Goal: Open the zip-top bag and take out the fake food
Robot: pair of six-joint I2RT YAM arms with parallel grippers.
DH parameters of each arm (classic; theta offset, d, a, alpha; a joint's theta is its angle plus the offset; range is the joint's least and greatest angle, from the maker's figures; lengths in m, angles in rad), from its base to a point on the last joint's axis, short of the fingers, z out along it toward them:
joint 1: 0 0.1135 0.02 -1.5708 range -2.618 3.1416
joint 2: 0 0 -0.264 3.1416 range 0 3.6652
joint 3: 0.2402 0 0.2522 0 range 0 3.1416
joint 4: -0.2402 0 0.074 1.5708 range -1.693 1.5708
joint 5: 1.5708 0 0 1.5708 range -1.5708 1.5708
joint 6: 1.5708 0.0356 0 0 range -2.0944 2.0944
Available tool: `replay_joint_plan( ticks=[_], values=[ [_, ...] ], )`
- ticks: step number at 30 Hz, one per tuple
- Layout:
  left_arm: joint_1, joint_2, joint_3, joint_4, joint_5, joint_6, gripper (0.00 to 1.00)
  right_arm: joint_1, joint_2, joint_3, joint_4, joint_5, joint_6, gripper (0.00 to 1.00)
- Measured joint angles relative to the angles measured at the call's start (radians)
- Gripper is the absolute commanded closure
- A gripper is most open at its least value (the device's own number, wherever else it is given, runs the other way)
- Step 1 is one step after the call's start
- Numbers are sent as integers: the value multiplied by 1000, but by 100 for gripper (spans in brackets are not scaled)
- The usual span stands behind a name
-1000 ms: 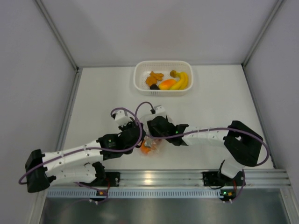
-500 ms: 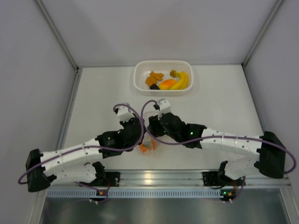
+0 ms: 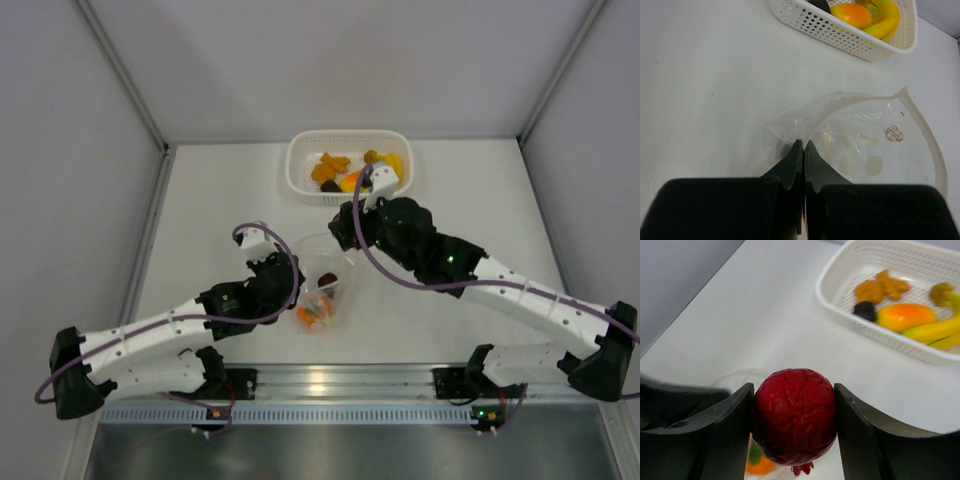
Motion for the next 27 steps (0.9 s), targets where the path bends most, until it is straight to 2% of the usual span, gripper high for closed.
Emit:
replay_joint_plan(
  ticks=[5, 10, 15, 21, 24, 27],
  values=[
    [26, -67, -14, -45, -6, -8, 100, -246, 81, 113, -7, -61, -39, 57],
    [50, -144, -40, -84, -8, -16, 100, -411, 310, 262, -6, -107, -68, 54],
    [58, -201, -50, -117, -12, -16, 100, -495, 616, 480, -40, -143, -81, 51],
    [61, -229, -63, -139, -9, -16, 100, -523, 898, 722, -79, -135, -112, 47],
    [61, -230, -63, -143, 3, -16, 100, -524, 1007, 834, -89, -133, -133, 37],
    [61, -230, -63, -143, 16, -14, 100, -524, 1064, 887, -97, -132, -154, 15]
  ],
)
